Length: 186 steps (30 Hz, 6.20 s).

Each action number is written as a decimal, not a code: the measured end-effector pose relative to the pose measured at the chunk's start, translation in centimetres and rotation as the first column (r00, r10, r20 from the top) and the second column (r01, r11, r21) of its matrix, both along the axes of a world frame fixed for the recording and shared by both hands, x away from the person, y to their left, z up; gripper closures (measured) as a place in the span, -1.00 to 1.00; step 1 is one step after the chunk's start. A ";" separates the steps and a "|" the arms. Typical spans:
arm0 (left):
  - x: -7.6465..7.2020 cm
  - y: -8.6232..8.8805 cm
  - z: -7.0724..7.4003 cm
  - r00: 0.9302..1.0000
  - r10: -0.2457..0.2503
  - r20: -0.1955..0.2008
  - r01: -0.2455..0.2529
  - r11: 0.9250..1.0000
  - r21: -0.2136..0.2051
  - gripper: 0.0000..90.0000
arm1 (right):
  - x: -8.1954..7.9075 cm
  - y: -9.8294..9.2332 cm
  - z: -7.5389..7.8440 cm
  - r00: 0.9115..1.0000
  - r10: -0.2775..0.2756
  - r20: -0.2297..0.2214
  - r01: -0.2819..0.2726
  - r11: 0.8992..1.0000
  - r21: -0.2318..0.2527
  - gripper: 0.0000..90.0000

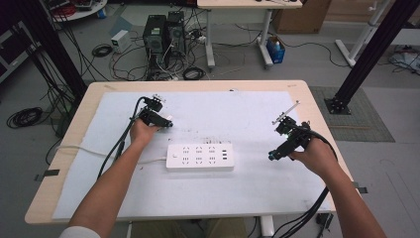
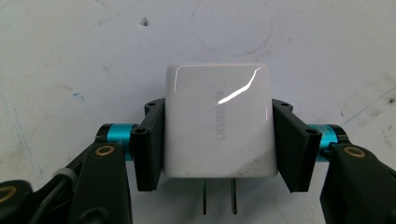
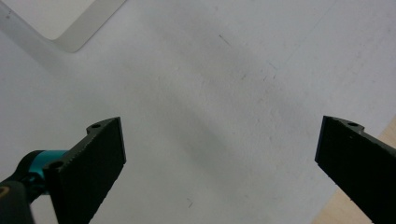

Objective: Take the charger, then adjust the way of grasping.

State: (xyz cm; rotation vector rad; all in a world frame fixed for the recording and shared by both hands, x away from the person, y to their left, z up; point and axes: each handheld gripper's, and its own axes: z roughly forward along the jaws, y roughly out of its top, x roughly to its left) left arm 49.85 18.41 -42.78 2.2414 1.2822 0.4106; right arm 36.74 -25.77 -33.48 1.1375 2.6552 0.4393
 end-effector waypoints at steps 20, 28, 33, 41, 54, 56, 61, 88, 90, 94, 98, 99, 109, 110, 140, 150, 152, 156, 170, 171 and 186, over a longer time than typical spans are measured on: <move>-1.6 0.5 3.1 0.996 -0.036 0.082 0.039 0.998 -0.042 -0.05 | -0.3 0.1 0.1 1.000 -0.005 0.007 0.005 1.000 0.004 -0.98; -3.3 1.3 5.6 0.986 -0.099 0.131 0.110 0.990 -0.083 -0.05 | -0.5 0.0 0.1 1.000 -0.010 0.020 0.009 1.000 0.021 -0.98; -4.6 1.6 7.2 0.975 -0.129 0.180 0.149 0.983 -0.103 -0.05 | -0.6 0.2 -0.4 1.000 -0.011 0.011 0.011 0.999 0.030 -0.98; -6.9 2.2 9.5 0.946 -0.222 0.235 0.245 0.967 -0.075 -0.05 | -0.7 0.8 -0.6 1.000 -0.002 0.014 0.001 0.999 0.042 -0.98; -10.4 3.0 11.1 0.900 -0.352 0.256 0.378 0.924 -0.058 -0.05 | -1.1 1.1 -0.4 1.000 0.003 0.021 -0.004 0.999 0.049 -0.98; -10.9 3.0 11.3 0.894 -0.371 0.252 0.398 0.915 -0.066 -0.05 | -1.1 1.3 -0.4 1.000 0.002 0.022 -0.003 0.999 0.052 -0.98; -12.1 3.1 11.7 0.861 -0.436 0.261 0.463 0.885 -0.051 -0.05 | -1.2 1.5 -0.4 1.000 0.010 0.025 -0.012 0.998 0.056 -0.98; -14.1 1.5 12.0 0.718 -0.612 0.332 0.665 0.744 -0.066 -0.05 | -1.5 2.4 -0.3 0.999 0.018 0.040 -0.021 0.996 0.082 -0.98; -14.2 1.2 12.0 0.714 -0.614 0.336 0.669 0.740 -0.069 -0.05 | -1.6 2.5 -0.3 0.999 0.014 0.041 -0.018 0.996 0.088 -0.98; -14.2 0.8 12.0 0.713 -0.617 0.333 0.670 0.739 -0.068 -0.05 | -1.6 2.5 -0.3 0.999 0.014 0.040 -0.018 0.996 0.090 -0.98; -14.4 0.4 12.0 0.715 -0.618 0.326 0.670 0.740 -0.065 -0.05 | -1.7 2.5 -0.2 0.999 0.015 0.041 -0.019 0.995 0.096 -0.98; -14.5 0.3 12.0 0.713 -0.620 0.328 0.671 0.739 -0.064 -0.05 | -1.7 2.5 -0.1 0.999 0.018 0.041 -0.022 0.995 0.098 -0.98; -14.6 -0.8 12.1 0.703 -0.634 0.322 0.683 0.728 -0.058 -0.05 | -1.6 2.4 0.2 0.998 0.015 0.060 -0.022 0.993 0.119 -0.98; -14.6 -0.9 12.1 0.700 -0.637 0.324 0.686 0.726 -0.055 -0.05 | -1.6 2.4 0.3 0.998 0.013 0.061 -0.020 0.992 0.121 -0.97; -15.6 -3.7 12.2 0.656 -0.676 0.337 0.728 0.684 -0.045 -0.05 | -2.8 4.3 2.2 0.998 -0.049 0.047 0.027 0.922 0.387 -0.98; -15.7 -4.9 12.0 0.636 -0.691 0.344 0.746 0.664 -0.044 -0.05 | -2.8 4.7 2.6 0.996 -0.058 -0.064 0.085 0.816 0.572 -0.97; -15.7 -5.0 11.9 0.633 -0.691 0.348 0.748 0.662 -0.046 -0.05 | -2.8 4.7 2.6 0.995 -0.060 -0.078 0.094 0.801 0.591 -0.97; -15.7 -5.3 11.9 0.634 -0.691 0.347 0.748 0.661 -0.050 -0.05 | -2.7 4.7 2.6 0.992 -0.069 -0.102 0.117 0.784 0.609 -0.97; -15.6 -7.0 11.2 0.620 -0.700 0.354 0.765 0.640 -0.074 -0.05 | -2.0 5.2 2.1 0.967 -0.062 -0.247 0.218 0.704 0.676 -0.96; -15.6 -7.1 11.2 0.618 -0.702 0.353 0.766 0.638 -0.073 -0.05 | -2.0 5.2 2.1 0.966 -0.062 -0.253 0.223 0.699 0.679 -0.96; -15.6 -9.5 10.5 0.599 -0.714 0.362 0.784 0.614 -0.087 -0.05 | -1.9 5.9 1.7 0.958 -0.002 -0.288 0.222 0.643 0.733 -0.96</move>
